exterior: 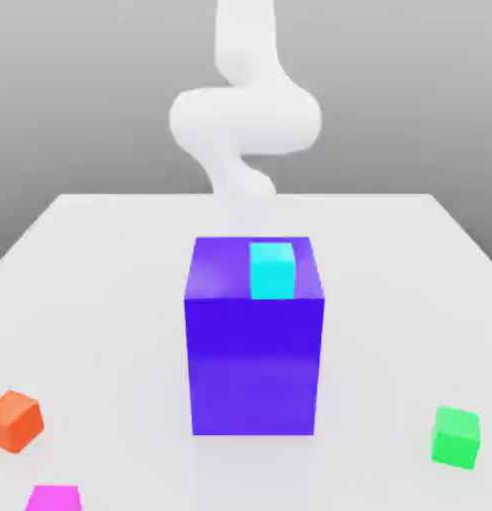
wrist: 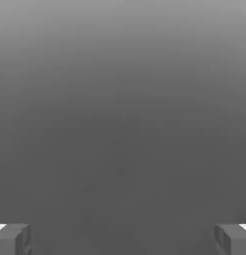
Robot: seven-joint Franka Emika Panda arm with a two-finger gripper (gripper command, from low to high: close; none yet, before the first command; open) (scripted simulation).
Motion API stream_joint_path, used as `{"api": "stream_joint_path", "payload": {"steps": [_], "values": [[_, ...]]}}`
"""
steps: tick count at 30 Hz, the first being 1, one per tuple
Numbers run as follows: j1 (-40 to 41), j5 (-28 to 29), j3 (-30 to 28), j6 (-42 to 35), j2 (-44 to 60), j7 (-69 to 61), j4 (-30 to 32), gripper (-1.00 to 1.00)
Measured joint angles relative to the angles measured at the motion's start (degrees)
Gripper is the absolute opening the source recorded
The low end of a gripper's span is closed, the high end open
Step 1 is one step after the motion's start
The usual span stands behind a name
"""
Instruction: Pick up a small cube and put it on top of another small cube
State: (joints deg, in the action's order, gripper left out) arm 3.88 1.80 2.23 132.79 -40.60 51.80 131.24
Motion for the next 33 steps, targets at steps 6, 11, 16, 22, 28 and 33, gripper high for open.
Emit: {"api": "stream_joint_path", "payload": {"steps": [6,11,16,22,28,33], "values": [[8.5,5.1,4.6,2.4,12.9,15.1,-1.3,0.00],[13.5,9.7,6.5,4.3,23.4,27.6,-2.5,0.00],[16.8,13.2,6.5,6.3,33.8,39.4,-3.6,0.00],[20.1,14.1,5.0,9.3,45.7,51.3,-4.7,0.00],[21.6,9.9,3.2,13.1,56.6,59.7,-5.5,0.00],[23.8,3.7,3.3,16.9,65.0,64.0,-6.3,0.00]]}}
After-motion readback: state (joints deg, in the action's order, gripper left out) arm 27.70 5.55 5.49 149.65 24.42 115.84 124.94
